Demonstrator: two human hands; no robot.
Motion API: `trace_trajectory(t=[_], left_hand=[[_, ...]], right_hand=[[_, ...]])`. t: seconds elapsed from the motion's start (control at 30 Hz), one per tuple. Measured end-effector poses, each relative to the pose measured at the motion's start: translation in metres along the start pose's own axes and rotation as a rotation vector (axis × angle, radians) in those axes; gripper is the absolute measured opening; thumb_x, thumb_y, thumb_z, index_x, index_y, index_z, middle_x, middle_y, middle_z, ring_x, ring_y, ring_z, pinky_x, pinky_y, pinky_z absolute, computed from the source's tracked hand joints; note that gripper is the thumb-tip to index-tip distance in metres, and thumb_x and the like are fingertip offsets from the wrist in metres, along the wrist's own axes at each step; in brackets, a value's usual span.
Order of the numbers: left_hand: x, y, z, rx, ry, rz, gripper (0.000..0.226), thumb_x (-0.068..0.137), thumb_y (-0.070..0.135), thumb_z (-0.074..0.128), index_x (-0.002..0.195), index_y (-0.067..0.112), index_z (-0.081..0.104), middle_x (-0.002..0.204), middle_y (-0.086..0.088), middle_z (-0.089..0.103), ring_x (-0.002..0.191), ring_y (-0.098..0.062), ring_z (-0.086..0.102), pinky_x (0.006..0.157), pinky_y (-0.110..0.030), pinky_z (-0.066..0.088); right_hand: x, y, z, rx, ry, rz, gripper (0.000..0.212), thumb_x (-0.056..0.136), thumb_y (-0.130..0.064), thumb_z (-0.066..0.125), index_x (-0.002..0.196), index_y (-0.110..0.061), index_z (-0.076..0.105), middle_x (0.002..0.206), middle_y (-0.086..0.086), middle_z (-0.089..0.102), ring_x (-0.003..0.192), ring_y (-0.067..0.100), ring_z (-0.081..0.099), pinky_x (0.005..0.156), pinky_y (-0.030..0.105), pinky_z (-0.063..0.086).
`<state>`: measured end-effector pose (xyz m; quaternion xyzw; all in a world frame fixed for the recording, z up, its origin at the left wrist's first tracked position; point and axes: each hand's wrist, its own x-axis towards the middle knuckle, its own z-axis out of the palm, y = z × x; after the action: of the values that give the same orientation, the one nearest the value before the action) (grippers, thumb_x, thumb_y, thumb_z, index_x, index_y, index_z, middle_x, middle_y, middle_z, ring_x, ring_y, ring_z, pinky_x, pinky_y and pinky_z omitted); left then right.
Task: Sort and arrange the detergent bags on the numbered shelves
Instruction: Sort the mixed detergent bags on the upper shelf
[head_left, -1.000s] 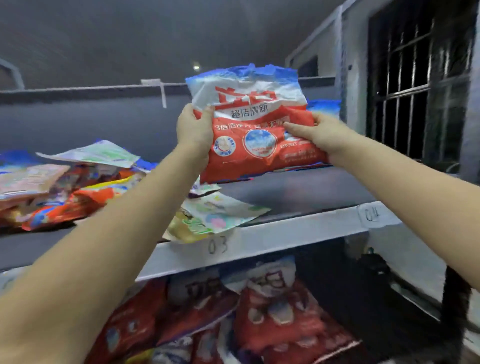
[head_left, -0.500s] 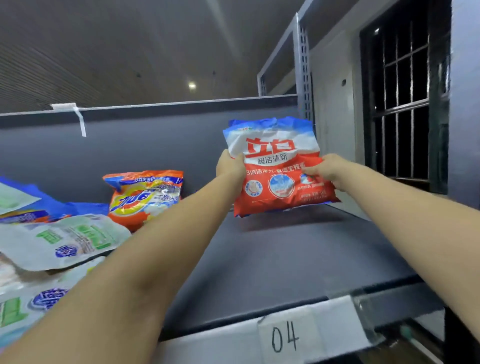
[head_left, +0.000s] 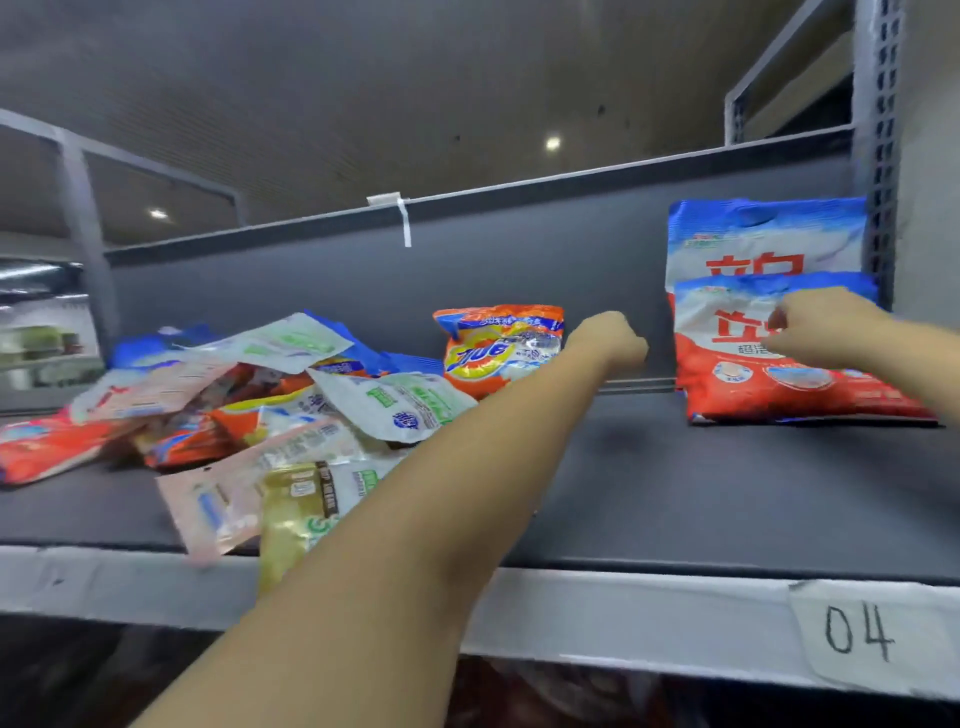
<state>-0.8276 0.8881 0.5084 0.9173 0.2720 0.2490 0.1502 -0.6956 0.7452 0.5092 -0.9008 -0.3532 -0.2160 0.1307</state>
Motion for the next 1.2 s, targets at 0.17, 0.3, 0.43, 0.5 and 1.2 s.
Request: trace_trajectory(t=[0.17,0.3,0.43,0.5,1.2], left_hand=[[-0.064,-0.072,-0.068,0.272,0.075,0.021,0.021,0.093,0.015,0.042,0.075,0.008,0.048,0.087,-0.010,0.060,0.097,-0.031,0.056,0.067,-0.028,0.035],[-0.117,-0.153,-0.136,0.402,0.174,-0.050,0.019,0.090,0.017,0.043,0.084,0.009,0.059,0.102,-0.009,0.064,0.088,-0.029,0.052,0.069,-0.029,0.037],[-0.174,-0.234,-0.206,0.489,0.233,-0.119,0.025,0.092,0.020,0.041,0.091,0.004,0.061,0.110,-0.018,0.062,0.094,-0.033,0.055,0.070,-0.029,0.035],[-0.200,-0.277,-0.237,0.498,0.268,-0.165,0.029,0.093,0.021,0.042,0.103,0.004,0.063,0.111,-0.015,0.064,0.102,-0.033,0.057,0.070,-0.029,0.035],[-0.244,-0.586,-0.350,0.446,0.401,-0.572,0.030,0.091,0.020,0.046,0.114,0.011,0.063,0.122,-0.014,0.060,0.112,-0.032,0.054,0.087,-0.035,0.045]], right_hand=[[-0.032,-0.123,-0.017,0.099,0.003,-0.222,0.027,0.090,-0.022,0.055,0.105,-0.004,0.069,0.112,0.018,0.066,0.104,0.034,0.058,0.084,0.032,0.045],[-0.071,-0.237,-0.034,0.194,-0.011,-0.355,0.031,0.092,-0.024,0.053,0.108,-0.002,0.067,0.110,0.016,0.065,0.101,0.033,0.057,0.083,0.031,0.045],[-0.111,-0.352,-0.047,0.254,-0.033,-0.483,0.029,0.090,-0.020,0.052,0.102,0.001,0.067,0.105,0.020,0.065,0.093,0.035,0.058,0.079,0.033,0.048],[-0.134,-0.406,-0.054,0.290,-0.034,-0.551,0.030,0.091,-0.022,0.052,0.106,-0.003,0.068,0.110,0.017,0.066,0.100,0.034,0.059,0.081,0.032,0.047],[-0.170,-0.704,0.009,0.539,-0.457,-0.488,0.035,0.098,-0.017,0.042,0.126,0.002,0.052,0.131,0.020,0.052,0.116,0.032,0.051,0.082,0.028,0.038]])
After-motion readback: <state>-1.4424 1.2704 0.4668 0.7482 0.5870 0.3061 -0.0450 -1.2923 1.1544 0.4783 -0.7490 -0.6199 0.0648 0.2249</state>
